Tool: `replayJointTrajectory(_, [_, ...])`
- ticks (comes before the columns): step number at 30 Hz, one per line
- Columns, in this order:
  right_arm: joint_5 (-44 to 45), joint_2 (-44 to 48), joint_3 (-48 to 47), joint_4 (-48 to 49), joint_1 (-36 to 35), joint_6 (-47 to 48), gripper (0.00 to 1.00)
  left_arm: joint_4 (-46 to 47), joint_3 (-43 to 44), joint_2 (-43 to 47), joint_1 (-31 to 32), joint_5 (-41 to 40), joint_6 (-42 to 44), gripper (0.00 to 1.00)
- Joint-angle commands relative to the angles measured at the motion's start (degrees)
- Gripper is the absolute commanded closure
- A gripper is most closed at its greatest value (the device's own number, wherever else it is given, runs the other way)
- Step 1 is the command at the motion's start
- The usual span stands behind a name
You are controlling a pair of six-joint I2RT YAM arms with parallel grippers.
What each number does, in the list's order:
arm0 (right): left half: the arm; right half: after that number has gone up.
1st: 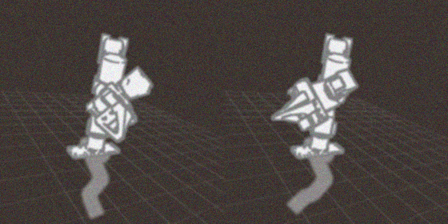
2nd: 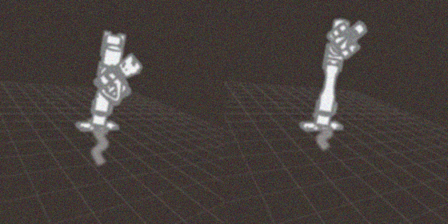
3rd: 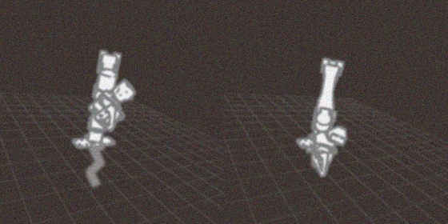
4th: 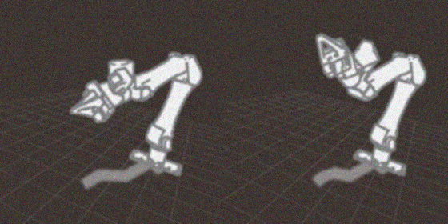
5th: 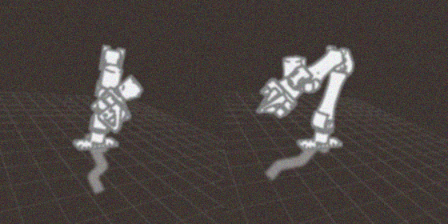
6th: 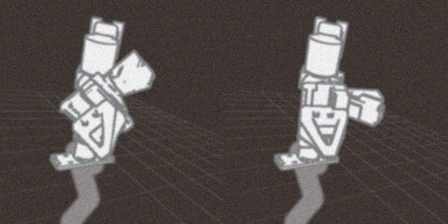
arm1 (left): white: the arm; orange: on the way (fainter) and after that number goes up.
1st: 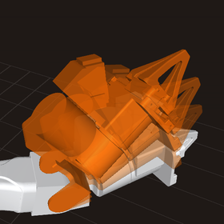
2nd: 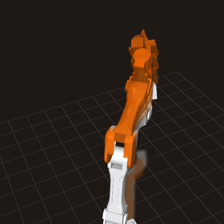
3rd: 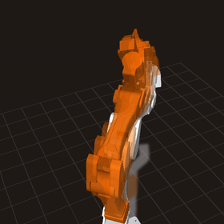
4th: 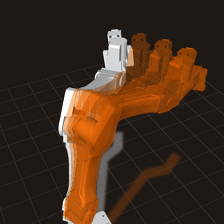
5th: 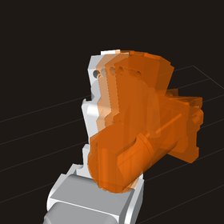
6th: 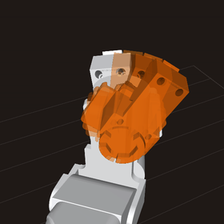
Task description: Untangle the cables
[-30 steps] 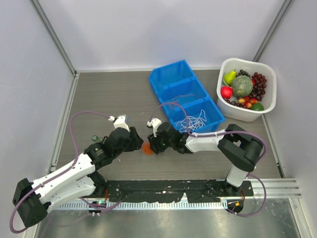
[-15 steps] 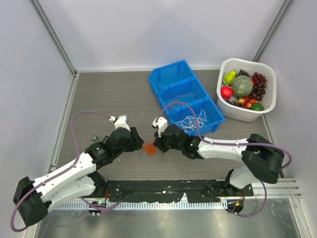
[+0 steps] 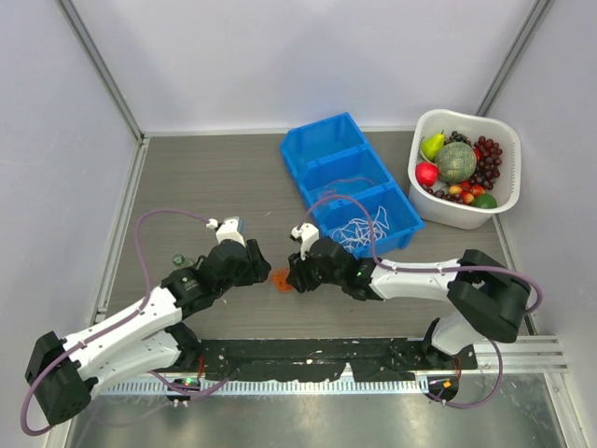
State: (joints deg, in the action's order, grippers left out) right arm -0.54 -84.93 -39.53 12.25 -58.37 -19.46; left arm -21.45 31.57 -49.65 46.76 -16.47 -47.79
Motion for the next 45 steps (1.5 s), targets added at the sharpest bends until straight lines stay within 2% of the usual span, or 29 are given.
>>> replayJointTrajectory(1, [-0.08,-3.74,-1.07,2.25,-0.08,-1.81,0.57,-0.08,0.69,1.66,-0.18,-0.93,-0.11,0.44])
replayJointTrajectory(5, [-0.69,-5.86,-1.78,2.34,-0.08,-1.45,0.62,0.18,0.33,2.01,-0.18,-0.76,-0.02,0.43])
replayJointTrajectory(7, [-0.69,-6.65,-2.13,2.69,-0.17,-1.45,0.68,0.27,0.24,1.75,-0.18,-0.76,-0.02,0.43])
replayJointTrajectory(9, [-0.61,-6.92,-2.66,2.43,0.01,-1.46,0.76,0.53,0.33,1.31,-0.18,-0.58,0.15,0.43])
replayJointTrajectory(13, [0.18,-4.91,-2.48,1.21,-0.08,-1.72,0.99,1.58,0.16,0.78,-0.09,0.12,1.03,0.39])
replayJointTrajectory(14, [0.27,-2.98,-2.57,0.59,-0.08,-1.72,0.99,2.29,-0.02,0.87,-0.27,1.17,1.47,0.35])
replayJointTrajectory(16, [0.36,1.05,-2.13,-0.91,-0.08,-1.72,0.99,3.69,-0.37,1.39,-0.53,2.92,0.60,0.21])
replayJointTrajectory(18, [0.36,5.62,-1.78,-2.40,-0.08,-2.33,0.99,6.41,-0.72,2.88,-1.15,5.99,-0.63,0.15])
replayJointTrajectory(21, [0.36,10.91,-3.00,-6.44,0.01,-3.12,0.99,10.45,-0.72,5.17,-1.32,9.25,-1.08,0.16])
replayJointTrajectory(24, [0.36,16.18,-4.50,-10.21,-0.08,-4.08,0.99,12.48,-0.02,7.98,-1.32,10.58,0.41,0.25])
replayJointTrajectory(26, [2.36,19.09,-5.82,-11.89,-0.08,-4.61,0.99,15.02,-0.19,10.87,-1.24,11.45,1.99,0.27])
replayJointTrajectory(31, [1.50,25.06,-9.42,-14.88,0.01,-6.20,0.99,23.36,-2.83,19.57,-1.32,16.20,8.23,0.11])
replayJointTrajectory(34, [-1.04,26.56,-11.97,-16.99,0.01,-6.81,0.99,24.17,-2.66,21.34,-1.32,19.27,11.39,0.09])
replayJointTrajectory(39, [-3.23,28.59,-15.14,-18.31,-0.08,-7.78,0.99,25.84,-0.37,19.33,-1.32,24.11,16.05,0.08])
replayJointTrajectory(45, [-6.67,29.02,-15.84,-17.17,-0.08,-9.98,0.99,26.81,2.97,10.90,-1.32,26.75,19.13,0.11])
